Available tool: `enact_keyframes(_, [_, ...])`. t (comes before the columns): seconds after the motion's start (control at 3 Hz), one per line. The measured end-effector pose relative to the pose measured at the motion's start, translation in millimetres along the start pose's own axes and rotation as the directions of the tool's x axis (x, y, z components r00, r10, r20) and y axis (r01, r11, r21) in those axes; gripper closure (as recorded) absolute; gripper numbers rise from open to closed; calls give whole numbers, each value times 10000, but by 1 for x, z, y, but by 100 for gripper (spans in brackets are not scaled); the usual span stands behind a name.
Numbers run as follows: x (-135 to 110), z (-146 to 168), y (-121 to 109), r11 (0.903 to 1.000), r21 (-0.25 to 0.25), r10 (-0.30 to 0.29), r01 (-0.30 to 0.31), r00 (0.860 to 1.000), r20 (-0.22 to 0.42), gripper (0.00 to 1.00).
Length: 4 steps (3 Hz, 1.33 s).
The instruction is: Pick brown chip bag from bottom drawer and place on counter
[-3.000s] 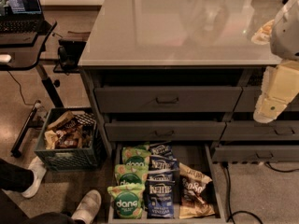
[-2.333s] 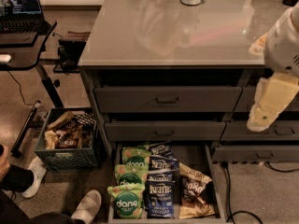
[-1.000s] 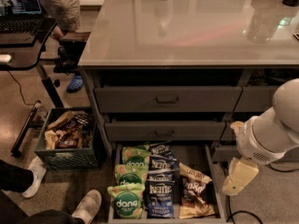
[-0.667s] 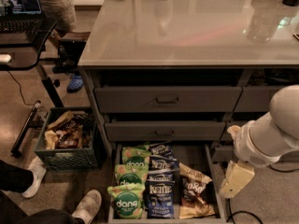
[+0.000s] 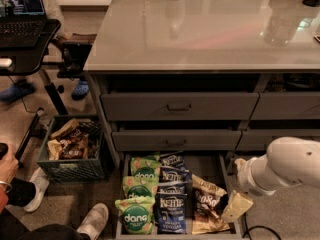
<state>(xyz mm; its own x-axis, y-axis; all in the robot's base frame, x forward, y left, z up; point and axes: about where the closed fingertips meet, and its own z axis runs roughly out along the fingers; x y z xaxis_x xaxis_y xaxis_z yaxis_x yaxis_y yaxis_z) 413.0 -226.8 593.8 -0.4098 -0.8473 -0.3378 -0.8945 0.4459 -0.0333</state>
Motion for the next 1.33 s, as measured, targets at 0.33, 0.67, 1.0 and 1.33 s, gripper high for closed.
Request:
enact_keyframes(0.33, [14,45,-14,9997,156,161,-165,9995,285,0])
enact_keyframes(0.67, [22,88,-30,9993,140,337,-345,9980,539,0])
enact_keyframes(1.0, [24,118,-39,9977,-24,672,-672,9943,832,0])
enact_keyframes(1.33, [24,118,-39,9977,-24,672,-672,9943,833,0])
